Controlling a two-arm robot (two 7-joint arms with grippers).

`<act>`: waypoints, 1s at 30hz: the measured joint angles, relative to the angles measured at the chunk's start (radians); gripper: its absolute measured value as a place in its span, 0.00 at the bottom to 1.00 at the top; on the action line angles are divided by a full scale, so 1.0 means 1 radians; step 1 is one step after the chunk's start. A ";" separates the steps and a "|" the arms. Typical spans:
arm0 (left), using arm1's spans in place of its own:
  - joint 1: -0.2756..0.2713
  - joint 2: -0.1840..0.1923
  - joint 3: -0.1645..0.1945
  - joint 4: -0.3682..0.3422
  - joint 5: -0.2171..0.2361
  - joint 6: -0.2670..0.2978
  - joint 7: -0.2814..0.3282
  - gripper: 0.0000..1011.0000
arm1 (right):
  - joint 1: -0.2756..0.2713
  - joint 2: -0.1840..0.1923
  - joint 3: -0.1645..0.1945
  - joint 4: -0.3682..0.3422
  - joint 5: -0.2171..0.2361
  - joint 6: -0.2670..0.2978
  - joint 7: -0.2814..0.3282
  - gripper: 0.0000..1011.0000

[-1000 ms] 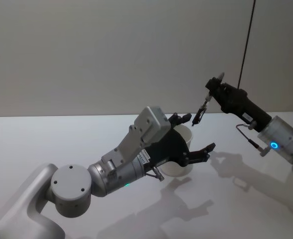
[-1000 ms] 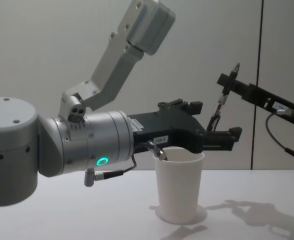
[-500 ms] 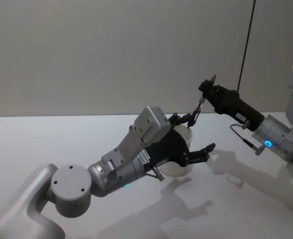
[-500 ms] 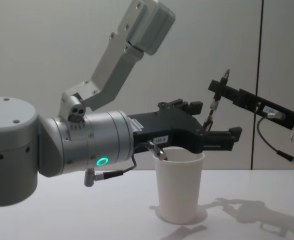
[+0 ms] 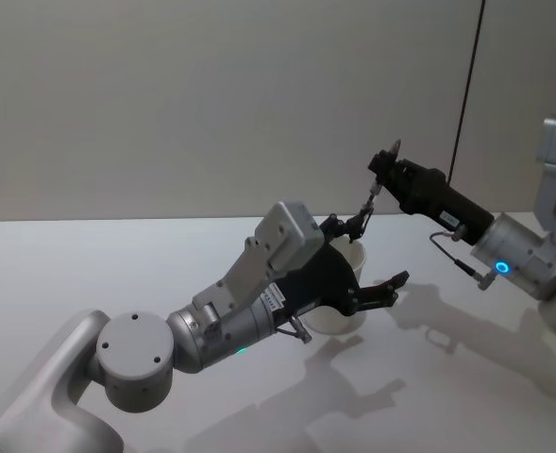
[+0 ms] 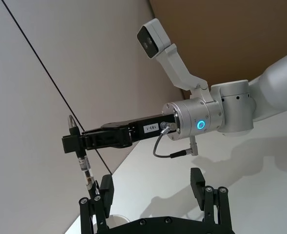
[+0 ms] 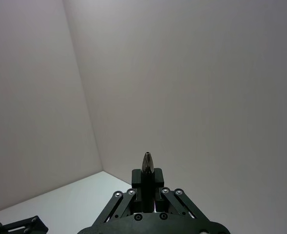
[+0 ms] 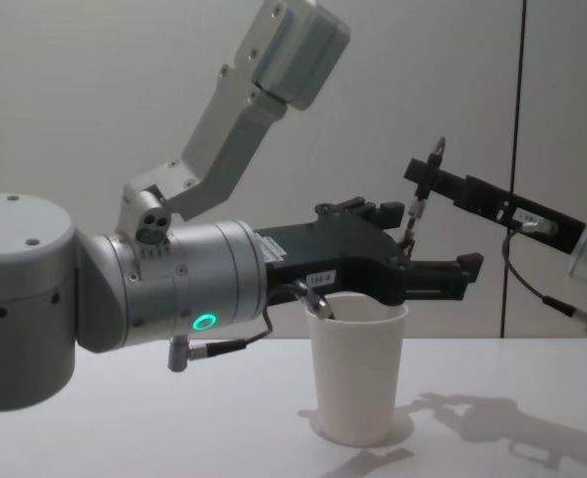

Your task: Place the pen into the pen holder.

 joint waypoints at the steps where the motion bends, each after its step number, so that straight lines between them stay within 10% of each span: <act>1: 0.000 0.000 0.000 0.000 0.000 0.000 0.000 0.99 | 0.003 -0.001 0.000 0.004 -0.001 -0.001 0.002 0.12; 30: 0.000 0.000 0.000 0.000 0.000 0.000 0.000 0.99 | 0.026 -0.018 0.027 0.064 -0.023 -0.042 0.037 0.12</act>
